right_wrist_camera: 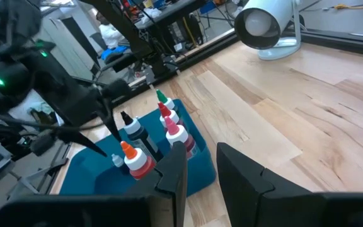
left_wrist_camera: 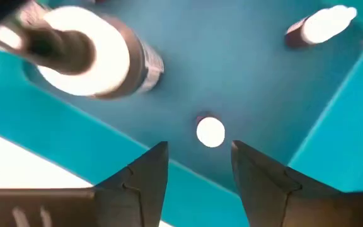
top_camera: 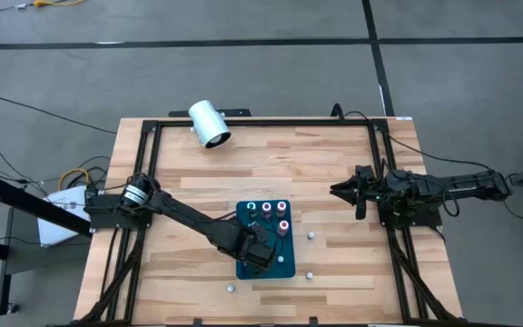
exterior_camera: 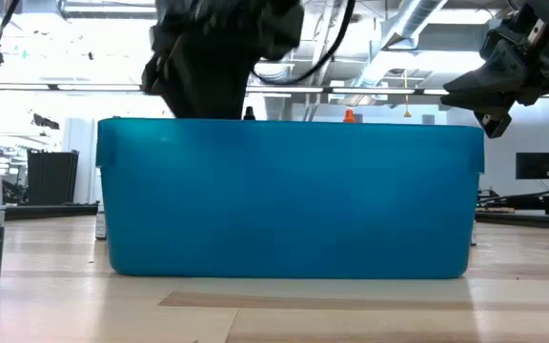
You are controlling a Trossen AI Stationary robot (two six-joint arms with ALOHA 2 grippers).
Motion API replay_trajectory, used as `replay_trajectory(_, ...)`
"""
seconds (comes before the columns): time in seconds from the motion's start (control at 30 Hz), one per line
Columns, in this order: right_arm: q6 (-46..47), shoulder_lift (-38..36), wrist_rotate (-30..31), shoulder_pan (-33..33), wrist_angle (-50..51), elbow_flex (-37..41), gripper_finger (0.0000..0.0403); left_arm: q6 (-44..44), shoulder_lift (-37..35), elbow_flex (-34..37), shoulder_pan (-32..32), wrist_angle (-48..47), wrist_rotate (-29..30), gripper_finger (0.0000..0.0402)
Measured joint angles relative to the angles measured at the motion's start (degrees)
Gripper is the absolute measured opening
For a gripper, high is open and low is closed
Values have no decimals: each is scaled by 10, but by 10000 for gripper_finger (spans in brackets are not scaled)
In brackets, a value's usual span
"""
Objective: Pick & Place food coloring
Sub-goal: Put the top small black food coloring bottle into the blue container
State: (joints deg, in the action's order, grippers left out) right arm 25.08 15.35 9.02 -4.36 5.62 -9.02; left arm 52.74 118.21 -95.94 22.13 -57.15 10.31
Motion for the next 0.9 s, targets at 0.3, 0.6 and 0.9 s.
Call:
replay_trajectory(0.3, 0, 0, -1, 0, 0, 0, 75, 9, -1, -115, 9, -141, 1, 165)
replay_trajectory(0.6, 0, 0, -1, 0, 0, 0, 75, 123, -1, -179, 66, -306, 47, 165)
replay_trajectory(0.9, 4, 0, -2, 0, 0, 0, 75, 153, 0, -171, 105, -329, 50, 165)
